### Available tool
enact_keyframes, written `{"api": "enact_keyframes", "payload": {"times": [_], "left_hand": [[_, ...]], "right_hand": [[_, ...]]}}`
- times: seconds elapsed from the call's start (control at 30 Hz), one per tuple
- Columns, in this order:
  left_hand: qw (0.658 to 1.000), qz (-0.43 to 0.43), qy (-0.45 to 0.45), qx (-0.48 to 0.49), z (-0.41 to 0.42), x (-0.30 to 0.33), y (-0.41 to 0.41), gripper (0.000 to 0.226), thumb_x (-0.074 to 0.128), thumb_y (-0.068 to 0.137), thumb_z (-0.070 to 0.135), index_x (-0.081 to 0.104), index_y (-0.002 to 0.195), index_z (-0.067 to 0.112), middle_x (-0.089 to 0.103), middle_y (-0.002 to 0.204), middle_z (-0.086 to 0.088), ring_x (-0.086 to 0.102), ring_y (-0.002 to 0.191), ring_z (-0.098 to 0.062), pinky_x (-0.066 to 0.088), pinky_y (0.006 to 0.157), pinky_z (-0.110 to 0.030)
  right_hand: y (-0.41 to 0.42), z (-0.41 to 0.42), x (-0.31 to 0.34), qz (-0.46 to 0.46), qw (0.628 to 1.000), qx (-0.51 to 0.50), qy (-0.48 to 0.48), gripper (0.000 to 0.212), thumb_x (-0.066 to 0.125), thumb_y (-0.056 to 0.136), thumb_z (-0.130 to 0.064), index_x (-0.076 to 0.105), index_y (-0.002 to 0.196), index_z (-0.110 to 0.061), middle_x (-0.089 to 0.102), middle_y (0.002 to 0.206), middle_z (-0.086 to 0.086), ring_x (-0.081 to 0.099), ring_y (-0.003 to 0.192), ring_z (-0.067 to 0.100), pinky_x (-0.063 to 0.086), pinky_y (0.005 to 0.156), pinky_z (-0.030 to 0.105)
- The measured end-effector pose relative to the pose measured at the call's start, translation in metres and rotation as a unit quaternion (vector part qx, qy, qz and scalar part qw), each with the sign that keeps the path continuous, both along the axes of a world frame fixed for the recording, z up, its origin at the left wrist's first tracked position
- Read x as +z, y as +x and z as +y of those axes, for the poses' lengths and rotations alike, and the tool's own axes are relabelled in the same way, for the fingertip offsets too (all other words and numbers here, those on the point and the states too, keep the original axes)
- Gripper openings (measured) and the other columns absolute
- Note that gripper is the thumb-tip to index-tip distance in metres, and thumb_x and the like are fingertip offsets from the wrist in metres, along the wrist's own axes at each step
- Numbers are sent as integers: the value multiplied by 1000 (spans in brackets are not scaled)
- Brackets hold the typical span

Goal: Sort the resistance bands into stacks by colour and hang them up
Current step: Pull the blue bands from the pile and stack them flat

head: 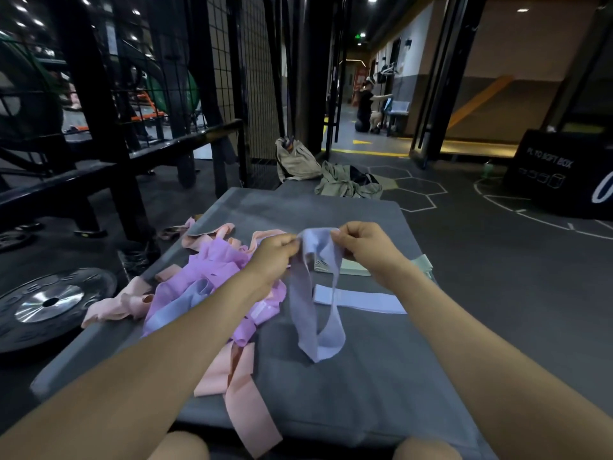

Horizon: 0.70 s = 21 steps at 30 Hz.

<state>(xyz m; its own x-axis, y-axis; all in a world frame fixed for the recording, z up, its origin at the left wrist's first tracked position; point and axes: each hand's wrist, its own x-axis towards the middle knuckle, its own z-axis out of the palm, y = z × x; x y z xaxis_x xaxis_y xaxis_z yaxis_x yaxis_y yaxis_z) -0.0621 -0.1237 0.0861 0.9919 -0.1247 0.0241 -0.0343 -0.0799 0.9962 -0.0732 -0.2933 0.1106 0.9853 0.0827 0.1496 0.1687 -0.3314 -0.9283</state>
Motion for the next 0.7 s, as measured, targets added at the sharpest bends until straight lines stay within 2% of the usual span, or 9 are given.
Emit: {"api": "enact_keyframes", "payload": {"times": [0.07, 0.13, 0.2, 0.27, 0.33, 0.43, 0.57, 0.63, 0.7], "left_hand": [[999, 32, -38, 20, 6, 0, 3, 8, 54, 86, 15, 59, 85, 9, 49, 79, -11, 44, 69, -19, 34, 54, -23], [997, 49, -38, 34, 8, -1, 4, 10, 51, 82, 16, 59, 83, 10, 50, 76, -11, 43, 69, -21, 31, 53, -25], [998, 43, 38, 23, 5, 0, 3, 14, 50, 82, 25, 53, 72, 16, 49, 68, -1, 44, 66, -17, 34, 57, -28], [991, -15, 132, 15, -1, 3, 0, 21, 51, 87, 34, 49, 71, 20, 46, 69, 5, 44, 67, -14, 35, 61, -28], [988, -85, 124, 29, -7, 5, -2, 17, 54, 91, 31, 53, 82, 17, 51, 75, 7, 47, 71, -10, 37, 67, -25], [982, -140, 122, -42, -17, 10, -10, 14, 60, 90, 27, 56, 93, 14, 57, 79, 8, 49, 71, -6, 40, 68, -20], [965, -199, 165, -40, -22, 12, -11, 10, 62, 88, 14, 54, 83, 16, 55, 70, 9, 47, 60, -5, 38, 55, -11], [963, -211, 163, -31, -22, 16, -10, 21, 59, 90, 11, 52, 73, 20, 50, 61, 7, 40, 54, -6, 35, 52, -17], [969, -202, 134, -43, -19, 21, -8, 24, 58, 91, 10, 53, 70, 22, 48, 60, 4, 39, 56, -10, 34, 55, -25]], "right_hand": [[-4, -5, -3, 26, 999, 22, 35, 28, 50, 96, -16, 52, 68, -11, 48, 72, 9, 41, 72, 21, 38, 74, 34], [-8, -5, -5, 52, 995, 44, 68, 29, 44, 98, -14, 49, 69, -11, 47, 71, 10, 41, 68, 20, 39, 70, 29], [-10, -2, -6, 71, 990, 56, 108, 30, 43, 98, -13, 49, 69, -12, 47, 69, 8, 42, 65, 17, 39, 67, 26], [-9, -1, -7, 77, 987, 63, 125, 30, 43, 99, -15, 51, 70, -12, 47, 70, 9, 43, 64, 17, 40, 66, 26], [-9, -2, -6, 77, 987, 65, 124, 28, 42, 99, -13, 52, 73, -11, 50, 72, 9, 45, 66, 16, 41, 65, 25], [-11, -5, -3, 62, 990, 87, 94, 18, 45, 96, -4, 58, 83, -9, 59, 81, 10, 55, 73, 17, 48, 71, 24], [-12, -9, 2, 34, 993, 87, 66, 14, 51, 92, 3, 57, 84, -7, 61, 84, 13, 57, 78, 21, 49, 76, 28], [-11, -13, 2, 18, 996, 62, 59, 16, 57, 87, 6, 53, 84, -8, 58, 82, 12, 55, 77, 21, 49, 75, 29], [-10, -15, -1, 10, 998, 44, 34, 23, 64, 82, 6, 52, 93, -10, 58, 87, 9, 56, 79, 19, 50, 76, 30]]}}
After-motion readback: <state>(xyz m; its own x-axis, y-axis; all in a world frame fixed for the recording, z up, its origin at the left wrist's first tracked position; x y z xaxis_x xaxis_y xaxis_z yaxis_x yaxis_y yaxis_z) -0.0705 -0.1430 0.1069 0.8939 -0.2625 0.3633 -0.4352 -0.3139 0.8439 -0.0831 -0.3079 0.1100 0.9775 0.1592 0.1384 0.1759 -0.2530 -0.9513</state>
